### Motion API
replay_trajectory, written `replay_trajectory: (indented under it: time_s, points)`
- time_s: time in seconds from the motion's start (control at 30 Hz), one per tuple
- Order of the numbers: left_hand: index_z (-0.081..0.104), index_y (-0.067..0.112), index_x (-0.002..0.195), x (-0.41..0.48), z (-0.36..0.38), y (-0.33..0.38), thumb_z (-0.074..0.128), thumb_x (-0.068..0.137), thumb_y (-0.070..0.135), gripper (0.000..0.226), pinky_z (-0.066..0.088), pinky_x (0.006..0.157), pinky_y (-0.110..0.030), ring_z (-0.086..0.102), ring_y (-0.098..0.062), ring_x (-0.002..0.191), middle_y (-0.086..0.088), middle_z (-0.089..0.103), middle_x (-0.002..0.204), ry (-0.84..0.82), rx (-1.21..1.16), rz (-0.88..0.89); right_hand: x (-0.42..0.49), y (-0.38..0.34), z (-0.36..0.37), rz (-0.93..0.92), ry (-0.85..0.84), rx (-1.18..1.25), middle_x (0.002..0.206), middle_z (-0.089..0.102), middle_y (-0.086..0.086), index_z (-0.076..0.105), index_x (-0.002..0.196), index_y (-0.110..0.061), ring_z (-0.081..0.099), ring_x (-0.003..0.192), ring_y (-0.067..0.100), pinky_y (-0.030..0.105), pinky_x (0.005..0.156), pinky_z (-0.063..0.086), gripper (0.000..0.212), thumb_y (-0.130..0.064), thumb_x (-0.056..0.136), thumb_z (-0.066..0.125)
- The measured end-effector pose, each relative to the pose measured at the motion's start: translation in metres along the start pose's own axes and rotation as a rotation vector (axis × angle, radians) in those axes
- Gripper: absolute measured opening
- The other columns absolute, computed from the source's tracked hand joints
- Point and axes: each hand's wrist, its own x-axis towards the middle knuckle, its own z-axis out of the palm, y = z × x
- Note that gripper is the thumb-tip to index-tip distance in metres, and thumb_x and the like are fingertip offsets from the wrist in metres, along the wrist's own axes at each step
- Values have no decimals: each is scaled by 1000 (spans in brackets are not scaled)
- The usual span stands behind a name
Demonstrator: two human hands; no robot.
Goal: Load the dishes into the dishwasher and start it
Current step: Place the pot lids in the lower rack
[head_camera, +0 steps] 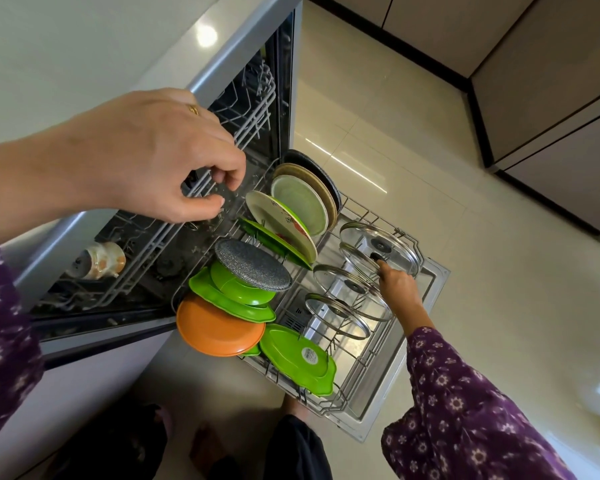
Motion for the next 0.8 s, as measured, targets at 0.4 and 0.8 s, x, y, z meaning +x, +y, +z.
replay_trajectory:
  time_s: [0.4, 0.8]
  points:
    - [71, 17, 75, 1, 2, -4, 77, 71, 9, 10, 48, 75, -53, 62, -31, 69, -2, 64, 66, -11, -28, -14, -5, 4, 1, -101, 13, -63, 103, 68, 12, 42, 138, -12, 66, 70, 20, 26, 60, 51, 39, -15, 99, 44]
    - [70, 9, 70, -3, -3, 4, 78, 68, 0, 11, 48, 73, -55, 62, -35, 65, -8, 64, 62, 64, -17, 6, -10, 0, 0, -123, 28, -34, 109, 67, 12, 41, 139, -14, 68, 73, 19, 30, 66, 57, 40, -17, 99, 45]
